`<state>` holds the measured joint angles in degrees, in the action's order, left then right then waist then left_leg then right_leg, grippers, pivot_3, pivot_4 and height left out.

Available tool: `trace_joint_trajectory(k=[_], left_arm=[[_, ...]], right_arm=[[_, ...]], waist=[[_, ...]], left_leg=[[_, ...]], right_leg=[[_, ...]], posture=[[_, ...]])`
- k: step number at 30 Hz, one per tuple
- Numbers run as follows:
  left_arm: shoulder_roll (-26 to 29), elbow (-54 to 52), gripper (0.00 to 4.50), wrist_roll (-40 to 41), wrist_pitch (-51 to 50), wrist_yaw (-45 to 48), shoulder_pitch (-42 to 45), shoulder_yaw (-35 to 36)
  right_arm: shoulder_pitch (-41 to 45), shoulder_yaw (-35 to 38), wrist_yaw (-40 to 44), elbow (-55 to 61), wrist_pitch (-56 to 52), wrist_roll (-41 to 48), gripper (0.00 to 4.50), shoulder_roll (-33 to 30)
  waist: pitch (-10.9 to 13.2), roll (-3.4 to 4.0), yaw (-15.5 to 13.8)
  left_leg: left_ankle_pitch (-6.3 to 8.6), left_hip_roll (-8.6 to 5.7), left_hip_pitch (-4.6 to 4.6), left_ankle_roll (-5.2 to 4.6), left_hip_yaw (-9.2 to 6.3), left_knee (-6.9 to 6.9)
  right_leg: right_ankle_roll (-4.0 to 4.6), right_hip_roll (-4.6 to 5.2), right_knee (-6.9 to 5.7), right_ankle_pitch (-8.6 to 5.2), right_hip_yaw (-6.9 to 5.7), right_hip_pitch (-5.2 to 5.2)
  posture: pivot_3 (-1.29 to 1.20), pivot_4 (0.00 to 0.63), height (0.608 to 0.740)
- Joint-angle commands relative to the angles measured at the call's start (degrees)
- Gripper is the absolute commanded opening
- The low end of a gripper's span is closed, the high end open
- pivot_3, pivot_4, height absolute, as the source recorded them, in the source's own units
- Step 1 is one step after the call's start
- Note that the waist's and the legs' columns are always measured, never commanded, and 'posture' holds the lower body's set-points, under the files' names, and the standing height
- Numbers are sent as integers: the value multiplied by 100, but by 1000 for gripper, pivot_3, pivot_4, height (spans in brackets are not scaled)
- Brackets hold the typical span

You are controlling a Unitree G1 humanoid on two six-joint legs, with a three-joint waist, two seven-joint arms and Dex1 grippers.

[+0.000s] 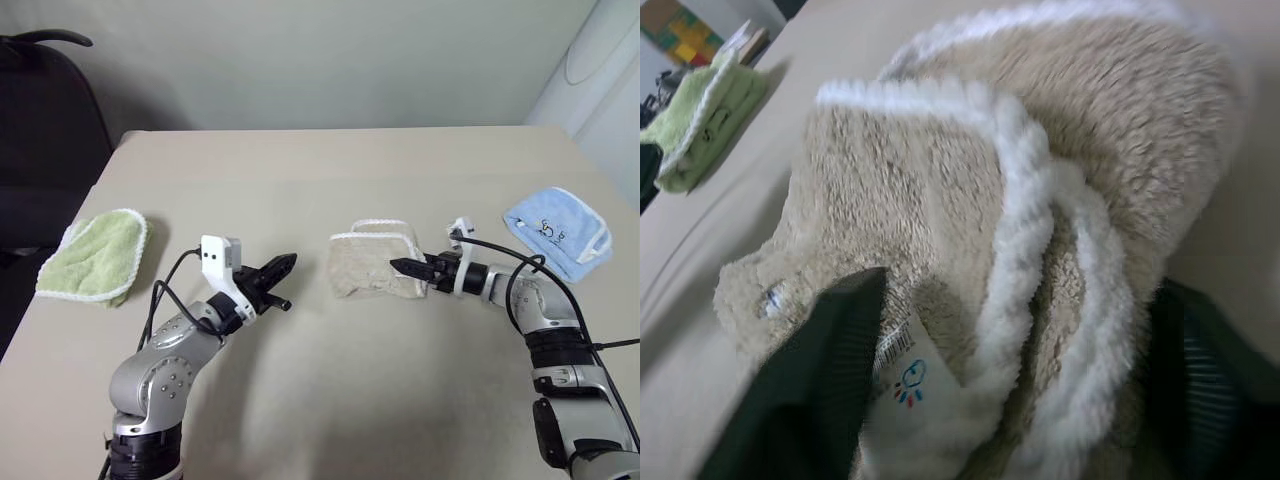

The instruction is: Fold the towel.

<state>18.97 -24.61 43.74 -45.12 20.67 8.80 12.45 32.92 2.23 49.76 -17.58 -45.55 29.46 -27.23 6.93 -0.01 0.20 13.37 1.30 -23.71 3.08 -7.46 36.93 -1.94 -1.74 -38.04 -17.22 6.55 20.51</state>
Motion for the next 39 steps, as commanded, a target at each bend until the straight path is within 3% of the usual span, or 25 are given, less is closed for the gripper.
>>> trace_joint_trajectory(k=[1, 7, 8, 16, 22, 28, 31, 36, 39], left_arm=[[-37, -153, 0, 94, 68, -35, 63, -29], [-97, -155, 0, 88, 92, -47, 41, -62], [-113, -151, 0, 92, 90, -50, 46, -67], [-129, -8, 0, 81, 99, 6, 150, -147], [-133, 155, 0, 64, 123, 95, 281, -213], [-231, 371, 0, -24, 175, 155, 457, -348], [-242, 414, 0, -44, 196, 167, 474, -378], [-239, 387, 0, -49, 207, 142, 423, -365], [-246, 305, 0, -29, 197, 91, 341, -333]], right_arm=[[-103, 12, 66, 197, -4, 9, 2225, -11], [-170, 438, -77, 427, -141, 241, 171, -96], [-193, 555, -120, 509, -206, 316, 11, -117], [15, 1939, -637, 1019, -499, 1070, 11, -423], [1030, 2977, -1357, -380, 80, 838, 11, -1484], [1708, 2971, -1971, -3105, 1167, 31, 11, -2385], [1775, 2766, -2143, -4211, 1534, -335, 11, -2431], [1824, 2604, -2414, -5015, 2097, -711, 11, -2354], [1833, 2596, -2461, -5150, 2375, -801, 930, -2339]], waist=[[0, 0, 0], [0, 0, -26], [0, 0, -31], [1, 0, -61], [1, 1, -89], [1, 0, -122], [1, 1, -117], [0, 23, -83], [0, 23, -80]], left_leg=[[0, 0, 0, 0, 0, 0], [0, -4, -1, 0, 0, 2], [0, -4, -1, 0, 0, 3], [0, -8, -2, 0, 0, 4], [1, -10, -2, -2, 0, 2], [2, -9, -1, -3, 0, -9], [2, -7, 3, -3, 4, -12], [2, -4, 4, -4, 26, -22], [4, -3, 4, -8, 26, -20]], right_leg=[[0, 0, 0, 0, 0, 0], [0, 2, 0, 0, 0, -2], [0, 2, 0, 0, 0, -3], [-1, 3, 1, 0, 1, -3], [-2, 6, 0, 0, 4, -2], [-1, 9, 2, 0, 5, -2], [-1, 9, -3, 0, 9, 0], [-1, 9, -13, 0, 25, 14], [-1, 9, -12, 0, 25, 12]], posture=[[0, 150, 740], [0, 150, 740], [0, 150, 740], [0, 150, 740], [0, 150, 740], [0, 150, 740], [0, 150, 740], [0, 150, 740], [0, 150, 740]])
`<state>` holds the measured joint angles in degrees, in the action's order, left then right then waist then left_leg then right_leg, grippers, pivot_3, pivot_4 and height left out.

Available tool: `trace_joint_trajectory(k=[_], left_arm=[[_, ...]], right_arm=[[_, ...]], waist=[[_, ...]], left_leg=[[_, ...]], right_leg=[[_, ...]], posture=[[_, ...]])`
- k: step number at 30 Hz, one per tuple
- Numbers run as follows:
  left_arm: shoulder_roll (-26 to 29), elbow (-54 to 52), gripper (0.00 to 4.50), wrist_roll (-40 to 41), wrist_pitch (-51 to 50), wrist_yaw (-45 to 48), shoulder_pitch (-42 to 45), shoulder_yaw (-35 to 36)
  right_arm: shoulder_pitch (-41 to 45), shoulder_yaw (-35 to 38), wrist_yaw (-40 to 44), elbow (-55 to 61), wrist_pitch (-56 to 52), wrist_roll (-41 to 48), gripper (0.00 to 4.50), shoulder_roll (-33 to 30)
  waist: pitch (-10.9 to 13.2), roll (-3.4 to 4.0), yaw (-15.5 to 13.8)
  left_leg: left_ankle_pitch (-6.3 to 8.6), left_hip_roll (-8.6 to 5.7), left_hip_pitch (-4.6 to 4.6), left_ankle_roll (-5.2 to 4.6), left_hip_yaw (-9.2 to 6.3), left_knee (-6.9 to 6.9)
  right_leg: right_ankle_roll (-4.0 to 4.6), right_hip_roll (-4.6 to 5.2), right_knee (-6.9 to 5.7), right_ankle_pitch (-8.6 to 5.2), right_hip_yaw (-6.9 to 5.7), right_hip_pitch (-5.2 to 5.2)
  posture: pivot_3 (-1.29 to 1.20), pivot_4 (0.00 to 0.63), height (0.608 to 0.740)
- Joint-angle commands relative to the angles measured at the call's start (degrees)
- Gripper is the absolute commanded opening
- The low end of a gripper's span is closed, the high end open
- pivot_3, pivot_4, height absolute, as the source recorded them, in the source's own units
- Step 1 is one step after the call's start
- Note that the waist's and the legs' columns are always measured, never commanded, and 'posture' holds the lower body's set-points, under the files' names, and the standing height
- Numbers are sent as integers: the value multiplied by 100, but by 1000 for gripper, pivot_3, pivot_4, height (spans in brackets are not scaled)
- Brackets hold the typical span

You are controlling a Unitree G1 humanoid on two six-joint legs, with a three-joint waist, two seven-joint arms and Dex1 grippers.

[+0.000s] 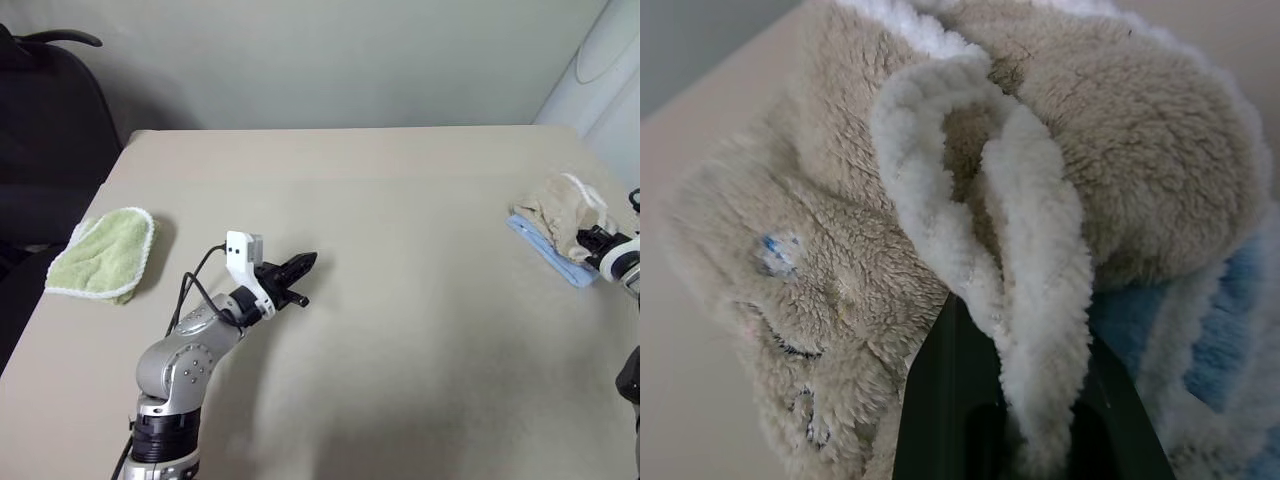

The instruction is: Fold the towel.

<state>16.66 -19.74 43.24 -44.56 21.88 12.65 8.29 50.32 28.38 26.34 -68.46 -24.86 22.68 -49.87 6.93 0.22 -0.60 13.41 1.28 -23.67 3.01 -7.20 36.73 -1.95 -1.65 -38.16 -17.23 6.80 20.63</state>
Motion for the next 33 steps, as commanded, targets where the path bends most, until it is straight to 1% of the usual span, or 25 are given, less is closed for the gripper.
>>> trace_joint_trajectory(k=[1, 3, 4, 10, 16, 19, 21, 23, 25, 27, 30, 33], left_arm=[[-18, -204, 0, 29, 140, -42, -68, 90], [-26, -234, 0, 41, 140, -63, -99, 93], [-30, -246, 0, 47, 139, -75, -112, 92], [26, -246, 0, 97, 113, -65, -151, 132], [168, -17, 0, 75, 58, 65, 21, 110], [241, 133, 0, -24, 101, 70, 169, 121], [293, 344, 0, -197, 264, 0, 305, 213], [291, 722, 0, -494, 581, -257, 524, 391], [300, 1099, 0, -749, 861, -475, 730, 576], [367, 1353, 0, -1026, 1123, -580, 847, 662], [505, 1508, 0, -1284, 1341, -582, 886, 729], [712, 1340, 0, -1470, 1494, -334, 724, 625]], right_arm=[[94, -24, -97, -66, 383, -144, 1257, -74], [98, -4, -45, -54, 451, -140, 1972, -97], [91, 17, 25, -23, 458, -120, 2426, -121], [-199, -10, 635, 463, 274, -110, 4446, -454], [-817, 58, 557, 1072, 225, -182, 4479, -815], [-1206, 103, 305, 1536, 457, -268, 4479, -892], [-1464, 177, 294, 2133, 755, -252, 4479, -845], [-1764, 235, 617, 3157, 900, -19, 4479, -666], [-2112, 176, 900, 4306, 819, 237, 4479, -427], [-2472, -84, 1110, 5233, 784, 273, 4479, -228], [-2681, -464, 1268, 6185, 512, 470, 4479, 145], [-2648, -1037, 1394, 7050, 23, 913, 4479, 784]], waist=[[0, 0, -3], [0, 0, -6], [0, 0, -5], [0, 0, -14], [0, 0, -18], [1, 1, -10], [2, 3, -5], [3, 13, 16], [3, 14, 41], [4, 11, 70], [5, 1, 82], [5, 0, 100]], left_leg=[[1, 0, 0, -2, -1, 3], [2, 0, 0, -4, -2, 4], [2, 0, 0, -4, -2, 4], [2, 0, -1, -3, 0, 2], [2, -1, -2, -4, 1, 2], [4, 0, 1, -6, 1, 3], [5, -1, 1, -9, 3, 6], [6, -1, 2, -11, 5, 5], [6, 1, 3, -11, 10, 5], [7, 8, 4, -12, 12, 10], [7, 8, 4, -11, 8, 14], [7, 6, 4, -11, 7, 21]], right_leg=[[0, 0, 0, 0, -1, -2], [0, 1, 1, 0, -2, -3], [0, 2, 0, 0, -2, -3], [0, 2, 2, 0, -2, -3], [0, 4, 7, 0, -4, -7], [0, 4, 6, 0, -3, -9], [0, 4, 5, 0, -2, -8], [0, 4, 4, 0, 0, -7], [0, 1, 3, 0, 3, -4], [0, -8, 4, 0, 5, -4], [0, -9, 7, 0, 4, -8], [-1, -9, 7, 0, 7, -7]], posture=[[0, 150, 740], [0, 150, 740], [0, 150, 740], [0, 150, 740], [0, 150, 740], [0, 150, 740], [0, 150, 740], [0, 150, 740], [0, 150, 740], [0, 150, 740], [0, 150, 740], [0, 150, 740]])
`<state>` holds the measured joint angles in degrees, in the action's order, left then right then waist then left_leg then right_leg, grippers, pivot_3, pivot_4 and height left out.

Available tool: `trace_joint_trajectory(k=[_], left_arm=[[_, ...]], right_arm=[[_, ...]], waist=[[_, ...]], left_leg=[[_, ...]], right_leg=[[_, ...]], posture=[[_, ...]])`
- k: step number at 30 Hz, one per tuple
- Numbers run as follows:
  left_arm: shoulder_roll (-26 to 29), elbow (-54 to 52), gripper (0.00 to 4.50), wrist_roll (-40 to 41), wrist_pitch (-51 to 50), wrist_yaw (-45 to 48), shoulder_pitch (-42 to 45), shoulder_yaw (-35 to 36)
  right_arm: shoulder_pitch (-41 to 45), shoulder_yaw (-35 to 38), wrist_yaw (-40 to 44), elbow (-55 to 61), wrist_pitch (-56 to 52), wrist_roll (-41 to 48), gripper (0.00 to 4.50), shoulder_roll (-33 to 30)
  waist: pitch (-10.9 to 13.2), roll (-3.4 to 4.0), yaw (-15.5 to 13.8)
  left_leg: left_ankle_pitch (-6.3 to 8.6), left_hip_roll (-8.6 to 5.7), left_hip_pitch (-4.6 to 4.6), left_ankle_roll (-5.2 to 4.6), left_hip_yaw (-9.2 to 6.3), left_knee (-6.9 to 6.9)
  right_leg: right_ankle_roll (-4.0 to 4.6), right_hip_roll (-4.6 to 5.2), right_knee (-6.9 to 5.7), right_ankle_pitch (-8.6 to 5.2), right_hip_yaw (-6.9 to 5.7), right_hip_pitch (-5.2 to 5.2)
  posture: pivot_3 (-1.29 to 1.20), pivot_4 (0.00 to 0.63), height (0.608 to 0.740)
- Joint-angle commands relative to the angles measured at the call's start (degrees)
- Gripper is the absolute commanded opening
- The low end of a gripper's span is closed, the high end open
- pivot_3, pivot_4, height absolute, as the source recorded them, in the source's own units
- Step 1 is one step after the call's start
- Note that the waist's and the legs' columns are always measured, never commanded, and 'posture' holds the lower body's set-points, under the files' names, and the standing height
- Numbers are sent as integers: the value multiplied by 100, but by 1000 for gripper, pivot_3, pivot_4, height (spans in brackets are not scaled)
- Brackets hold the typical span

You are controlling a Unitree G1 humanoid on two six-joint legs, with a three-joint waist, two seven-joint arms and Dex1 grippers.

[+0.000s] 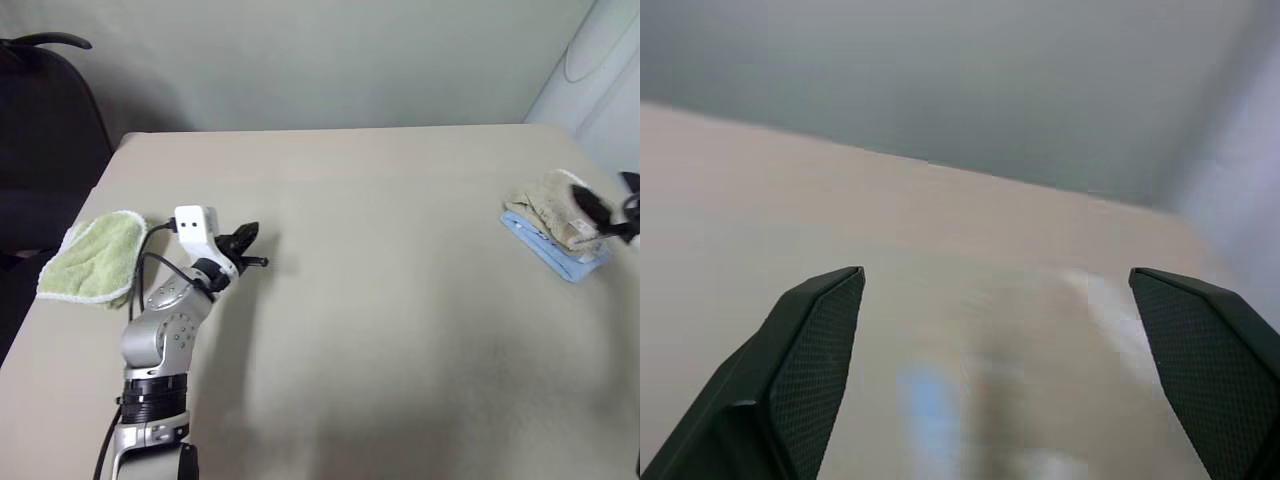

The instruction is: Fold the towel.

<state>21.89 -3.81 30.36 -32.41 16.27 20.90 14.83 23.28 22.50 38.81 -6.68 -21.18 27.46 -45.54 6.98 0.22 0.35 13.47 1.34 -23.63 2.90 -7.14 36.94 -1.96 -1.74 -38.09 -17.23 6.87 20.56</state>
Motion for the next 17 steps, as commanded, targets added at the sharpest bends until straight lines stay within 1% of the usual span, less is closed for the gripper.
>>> trace_joint_trajectory(k=[1, 4, 6, 9, 13, 17], left_arm=[[298, -344, 0, -286, 339, 354, -196, -117], [479, -586, 0, -503, 442, 537, -477, -308], [379, -799, 0, -461, 404, 474, -682, -283], [258, -1115, 0, -389, 291, 323, -947, -148], [180, -1514, 0, -317, 129, 207, -1305, -22], [148, -1633, 0, -273, 4, 153, -1353, -22]], right_arm=[[69, -698, 134, 1061, -446, 441, 4479, 571], [158, -1327, -26, 1043, -482, 199, 4479, 1224], [218, -1690, -87, 668, -220, -72, 4479, 1680], [242, -1952, -151, 317, 117, -377, 4479, 2099], [123, -1951, -196, 262, 195, -442, 4479, 2334], [128, -1996, -202, 262, 210, -469, 4479, 2403]], waist=[[0, 0, 18], [0, -1, -4], [-4, -7, -20], [-4, -12, -44], [-4, -12, -45], [-4, -12, -42]], left_leg=[[0, 0, 0, 0, -1, 1], [-1, -4, -3, 2, -11, 0], [-1, -9, -6, 2, -20, 5], [-1, -11, -12, 1, -26, 9], [-1, -12, -19, 2, -27, 6], [-2, -11, -18, 4, -28, 5]], right_leg=[[-1, 0, -1, -1, 0, 0], [-1, -1, -1, -1, -2, 8], [-2, 3, 0, -1, -10, 6], [-3, 8, 0, 0, -19, 7], [-2, 12, 1, 0, -24, 11], [-2, 12, 3, 0, -27, 8]], posture=[[0, 150, 740], [0, 150, 740], [0, 150, 740], [0, 150, 740], [0, 150, 740], [0, 150, 740]])
